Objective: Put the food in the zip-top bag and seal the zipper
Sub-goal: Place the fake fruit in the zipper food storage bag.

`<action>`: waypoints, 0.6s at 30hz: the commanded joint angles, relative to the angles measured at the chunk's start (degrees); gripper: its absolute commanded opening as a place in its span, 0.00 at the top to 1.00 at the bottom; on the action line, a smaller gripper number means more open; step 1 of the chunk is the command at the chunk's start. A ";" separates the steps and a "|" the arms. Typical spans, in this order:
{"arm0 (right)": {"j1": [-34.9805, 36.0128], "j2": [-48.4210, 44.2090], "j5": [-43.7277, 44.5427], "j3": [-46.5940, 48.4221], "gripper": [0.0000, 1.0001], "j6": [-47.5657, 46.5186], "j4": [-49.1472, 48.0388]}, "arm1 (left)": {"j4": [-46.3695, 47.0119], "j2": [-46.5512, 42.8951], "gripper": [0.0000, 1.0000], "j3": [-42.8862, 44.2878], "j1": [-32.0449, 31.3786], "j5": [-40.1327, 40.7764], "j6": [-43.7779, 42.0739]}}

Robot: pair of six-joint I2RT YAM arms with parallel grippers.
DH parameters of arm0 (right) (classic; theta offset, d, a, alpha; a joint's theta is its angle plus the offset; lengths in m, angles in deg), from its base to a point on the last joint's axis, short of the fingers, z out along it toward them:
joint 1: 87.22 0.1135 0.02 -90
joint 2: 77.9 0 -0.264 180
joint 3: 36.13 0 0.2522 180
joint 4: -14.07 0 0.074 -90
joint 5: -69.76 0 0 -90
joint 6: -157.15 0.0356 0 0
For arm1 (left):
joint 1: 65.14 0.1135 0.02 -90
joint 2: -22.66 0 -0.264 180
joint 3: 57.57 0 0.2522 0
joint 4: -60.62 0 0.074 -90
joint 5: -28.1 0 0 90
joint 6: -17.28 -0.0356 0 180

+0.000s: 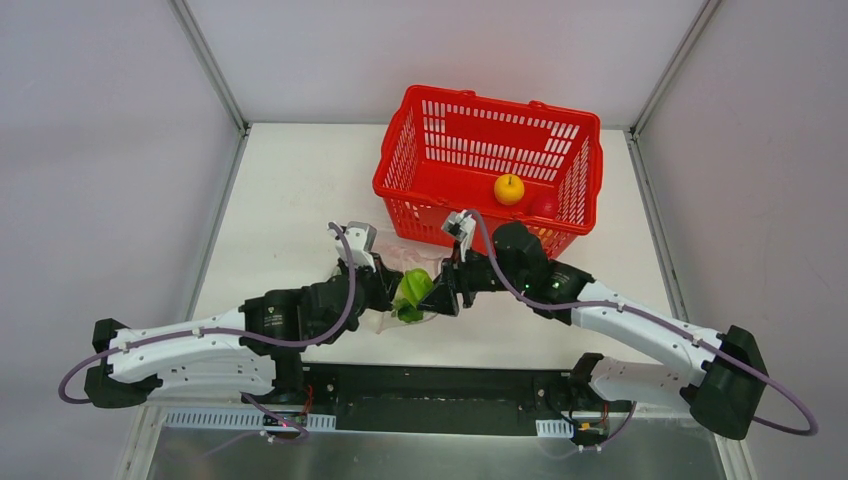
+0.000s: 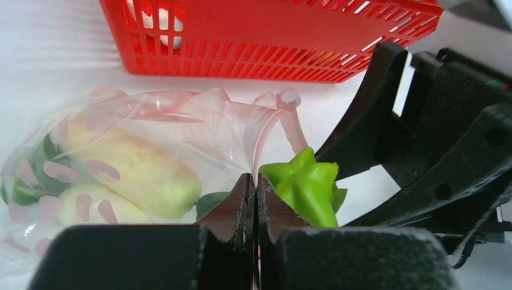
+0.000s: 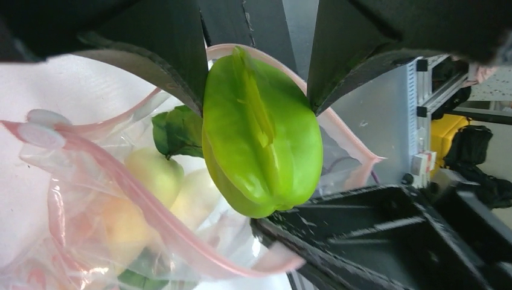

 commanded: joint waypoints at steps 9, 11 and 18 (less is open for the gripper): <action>1.17 2.31 7.98 4.42 0.51 -4.74 4.79 | 6.49 -3.68 1.00 1.68 -0.44 -0.72 -0.56; 1.25 2.63 8.66 5.62 0.47 -3.54 4.24 | 5.92 -3.48 1.00 2.04 -0.44 -0.98 -1.00; 1.61 7.62 9.80 12.61 0.38 1.64 10.98 | 6.52 -3.26 1.00 2.44 -0.44 -0.95 -0.76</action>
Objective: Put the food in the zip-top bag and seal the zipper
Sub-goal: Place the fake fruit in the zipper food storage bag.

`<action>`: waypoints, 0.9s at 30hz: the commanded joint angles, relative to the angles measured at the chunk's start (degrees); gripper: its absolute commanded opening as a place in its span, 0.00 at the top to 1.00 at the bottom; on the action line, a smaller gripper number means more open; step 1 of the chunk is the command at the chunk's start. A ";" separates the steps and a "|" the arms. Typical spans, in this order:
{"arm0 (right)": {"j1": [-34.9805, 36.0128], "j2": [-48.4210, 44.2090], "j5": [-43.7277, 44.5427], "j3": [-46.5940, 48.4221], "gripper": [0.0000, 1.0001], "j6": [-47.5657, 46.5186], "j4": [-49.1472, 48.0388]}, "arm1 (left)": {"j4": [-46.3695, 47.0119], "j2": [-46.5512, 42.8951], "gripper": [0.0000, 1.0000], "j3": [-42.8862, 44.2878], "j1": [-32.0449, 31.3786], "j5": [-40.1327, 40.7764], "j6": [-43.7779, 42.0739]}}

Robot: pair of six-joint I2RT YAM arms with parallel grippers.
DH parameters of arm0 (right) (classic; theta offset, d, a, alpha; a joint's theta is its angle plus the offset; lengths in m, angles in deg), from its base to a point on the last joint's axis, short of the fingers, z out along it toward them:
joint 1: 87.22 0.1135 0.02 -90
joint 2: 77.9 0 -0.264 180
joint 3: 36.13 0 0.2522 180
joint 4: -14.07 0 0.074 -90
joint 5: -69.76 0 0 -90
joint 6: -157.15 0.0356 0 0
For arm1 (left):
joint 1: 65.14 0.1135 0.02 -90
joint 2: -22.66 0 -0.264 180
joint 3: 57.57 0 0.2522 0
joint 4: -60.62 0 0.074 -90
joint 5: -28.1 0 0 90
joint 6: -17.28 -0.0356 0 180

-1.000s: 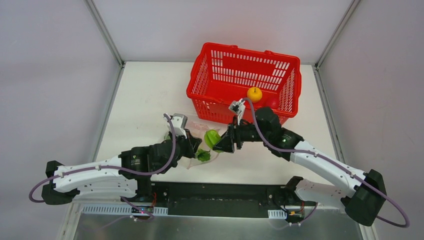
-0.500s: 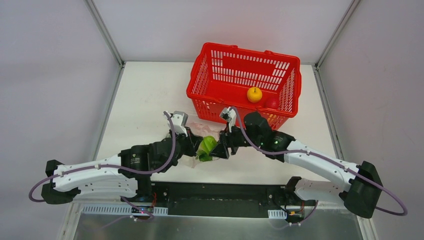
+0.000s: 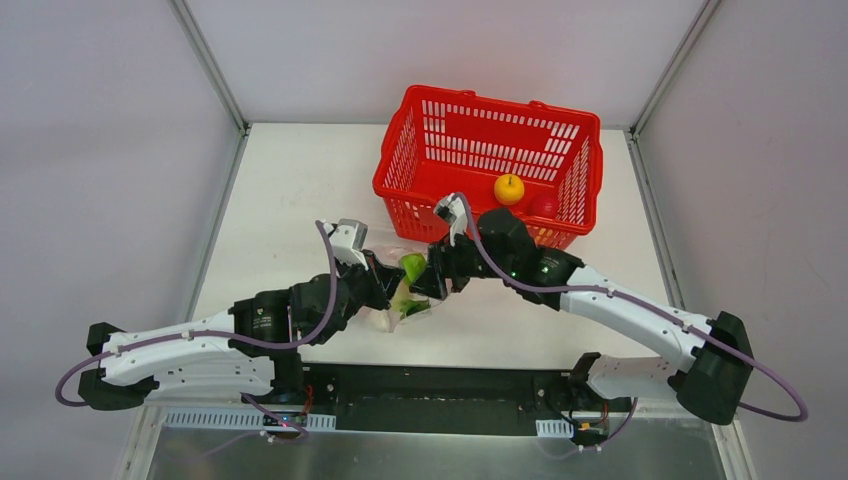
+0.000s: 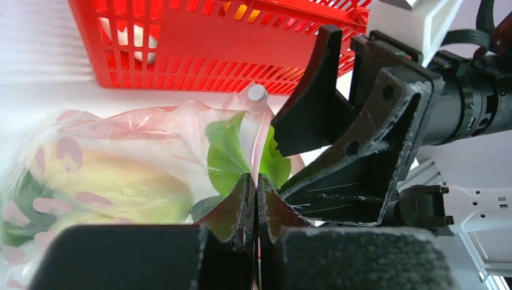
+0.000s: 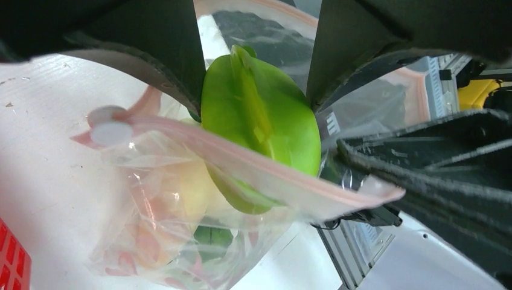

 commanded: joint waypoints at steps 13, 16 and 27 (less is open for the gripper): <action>1.10 -0.81 -4.85 5.54 0.26 5.20 1.76 | 4.55 -5.54 1.00 -0.82 -0.35 1.91 -1.16; 1.13 -3.65 -8.52 5.89 0.26 3.72 0.46 | -0.39 -6.68 1.00 -0.50 -0.35 4.81 -0.81; -0.31 -6.66 19.65 14.60 0.13 -5.70 2.84 | -13.67 -11.44 1.00 -2.39 -0.35 8.78 3.66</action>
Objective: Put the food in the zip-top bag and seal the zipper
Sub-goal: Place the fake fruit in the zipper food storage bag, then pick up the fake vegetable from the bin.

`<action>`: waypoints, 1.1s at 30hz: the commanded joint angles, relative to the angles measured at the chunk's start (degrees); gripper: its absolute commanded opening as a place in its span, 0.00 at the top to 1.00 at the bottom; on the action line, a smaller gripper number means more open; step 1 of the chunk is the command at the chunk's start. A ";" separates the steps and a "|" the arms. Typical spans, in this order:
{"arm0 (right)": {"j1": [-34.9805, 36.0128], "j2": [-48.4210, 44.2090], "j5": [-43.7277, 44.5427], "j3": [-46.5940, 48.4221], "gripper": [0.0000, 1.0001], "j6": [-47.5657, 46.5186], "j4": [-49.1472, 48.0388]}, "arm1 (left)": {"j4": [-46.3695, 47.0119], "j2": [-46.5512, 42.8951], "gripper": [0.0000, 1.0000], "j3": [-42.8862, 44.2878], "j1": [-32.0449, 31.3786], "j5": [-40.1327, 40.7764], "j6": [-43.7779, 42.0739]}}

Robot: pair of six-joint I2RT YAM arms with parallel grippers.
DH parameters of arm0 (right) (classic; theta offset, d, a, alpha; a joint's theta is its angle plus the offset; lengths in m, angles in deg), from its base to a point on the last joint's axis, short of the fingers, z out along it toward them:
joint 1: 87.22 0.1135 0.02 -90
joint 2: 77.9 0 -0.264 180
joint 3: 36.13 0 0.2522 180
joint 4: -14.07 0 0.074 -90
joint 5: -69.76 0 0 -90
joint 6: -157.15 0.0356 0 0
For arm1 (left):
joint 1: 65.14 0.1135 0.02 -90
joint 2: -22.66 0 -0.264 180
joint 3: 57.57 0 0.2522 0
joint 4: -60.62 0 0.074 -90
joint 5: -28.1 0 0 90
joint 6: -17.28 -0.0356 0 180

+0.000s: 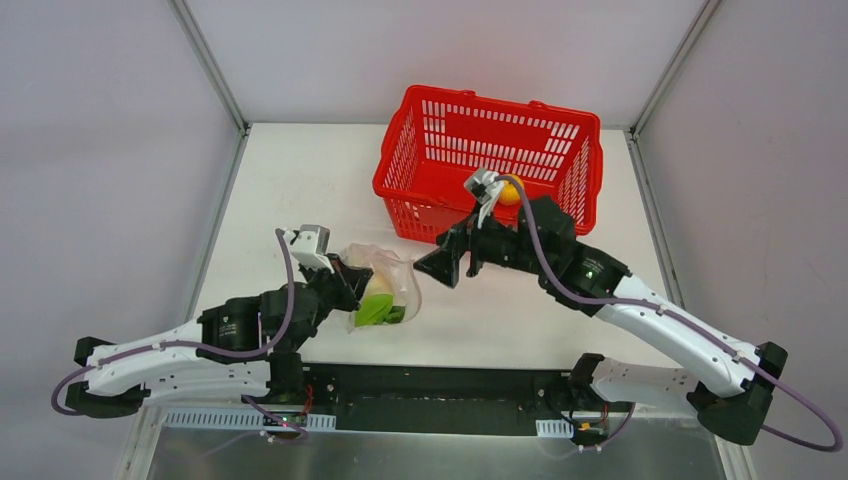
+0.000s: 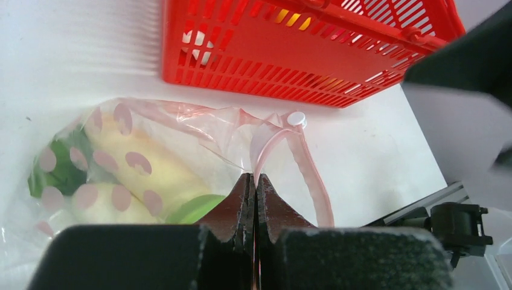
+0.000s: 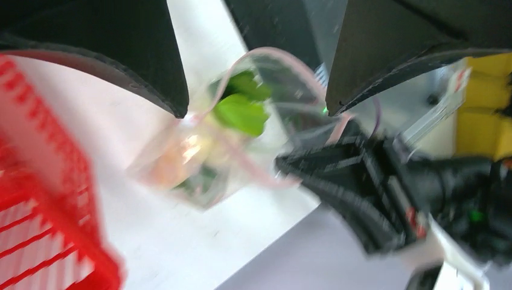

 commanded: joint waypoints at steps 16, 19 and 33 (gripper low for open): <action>-28.10 30.96 -4.61 28.49 0.20 -1.34 9.14 | -3.68 -2.55 1.00 -2.04 -0.35 -2.44 1.43; -30.91 38.65 -11.78 31.68 0.25 1.61 8.51 | -2.97 -2.24 1.00 -2.54 -0.35 -3.62 1.56; -31.37 64.88 -19.37 52.32 0.27 -17.87 28.05 | -4.90 -2.79 1.00 -1.53 -0.35 -3.09 0.56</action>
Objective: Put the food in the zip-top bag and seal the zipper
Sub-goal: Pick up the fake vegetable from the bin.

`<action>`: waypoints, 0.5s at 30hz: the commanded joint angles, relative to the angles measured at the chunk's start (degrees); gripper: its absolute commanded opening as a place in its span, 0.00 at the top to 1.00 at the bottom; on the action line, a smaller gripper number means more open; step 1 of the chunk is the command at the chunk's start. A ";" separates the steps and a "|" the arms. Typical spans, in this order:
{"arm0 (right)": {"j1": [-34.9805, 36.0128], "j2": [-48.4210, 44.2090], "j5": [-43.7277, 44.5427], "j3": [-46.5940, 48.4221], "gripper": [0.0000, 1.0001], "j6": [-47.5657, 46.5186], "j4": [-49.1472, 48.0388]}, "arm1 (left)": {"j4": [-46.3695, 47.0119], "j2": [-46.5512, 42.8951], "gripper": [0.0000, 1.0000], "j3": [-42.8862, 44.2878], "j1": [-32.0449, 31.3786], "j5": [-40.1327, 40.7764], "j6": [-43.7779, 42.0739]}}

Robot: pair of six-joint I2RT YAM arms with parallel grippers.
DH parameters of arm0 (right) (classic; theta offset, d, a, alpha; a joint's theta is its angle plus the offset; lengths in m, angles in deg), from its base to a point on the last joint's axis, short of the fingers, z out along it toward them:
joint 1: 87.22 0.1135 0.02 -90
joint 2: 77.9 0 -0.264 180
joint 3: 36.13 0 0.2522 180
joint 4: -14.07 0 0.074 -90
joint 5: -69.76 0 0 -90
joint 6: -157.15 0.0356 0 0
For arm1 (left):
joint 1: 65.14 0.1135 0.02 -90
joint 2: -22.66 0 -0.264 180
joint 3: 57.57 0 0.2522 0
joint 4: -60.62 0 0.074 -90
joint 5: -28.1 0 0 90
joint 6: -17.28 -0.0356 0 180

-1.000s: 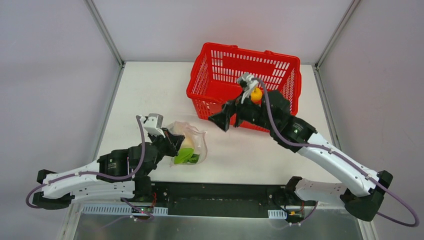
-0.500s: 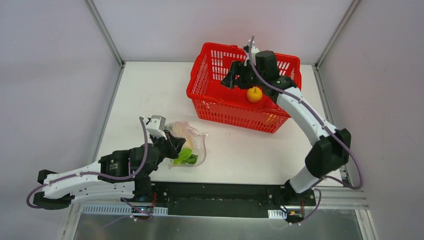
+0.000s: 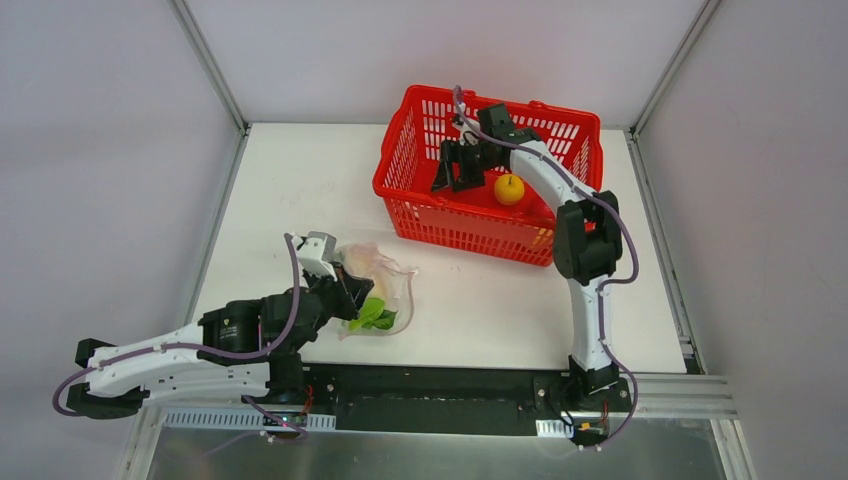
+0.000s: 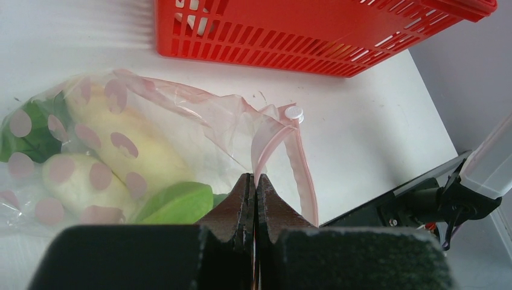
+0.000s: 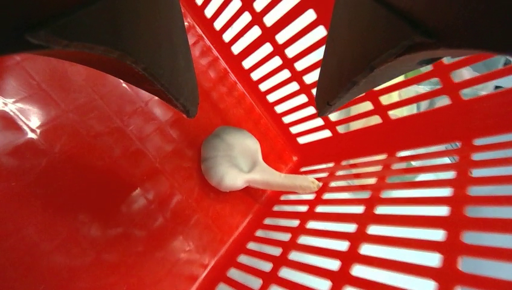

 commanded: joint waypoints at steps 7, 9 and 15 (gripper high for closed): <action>3.16 0.31 -4.10 -2.35 0.27 -14.33 2.66 | -3.23 -1.78 1.00 1.66 -0.35 2.30 -0.48; 4.52 0.46 -2.75 -3.02 0.26 -15.82 2.32 | -3.40 -1.91 1.00 1.86 -0.35 2.32 -0.49; 6.09 1.33 0.85 -3.46 0.28 -17.31 1.02 | -5.37 -1.85 1.00 3.06 -0.35 2.10 -0.37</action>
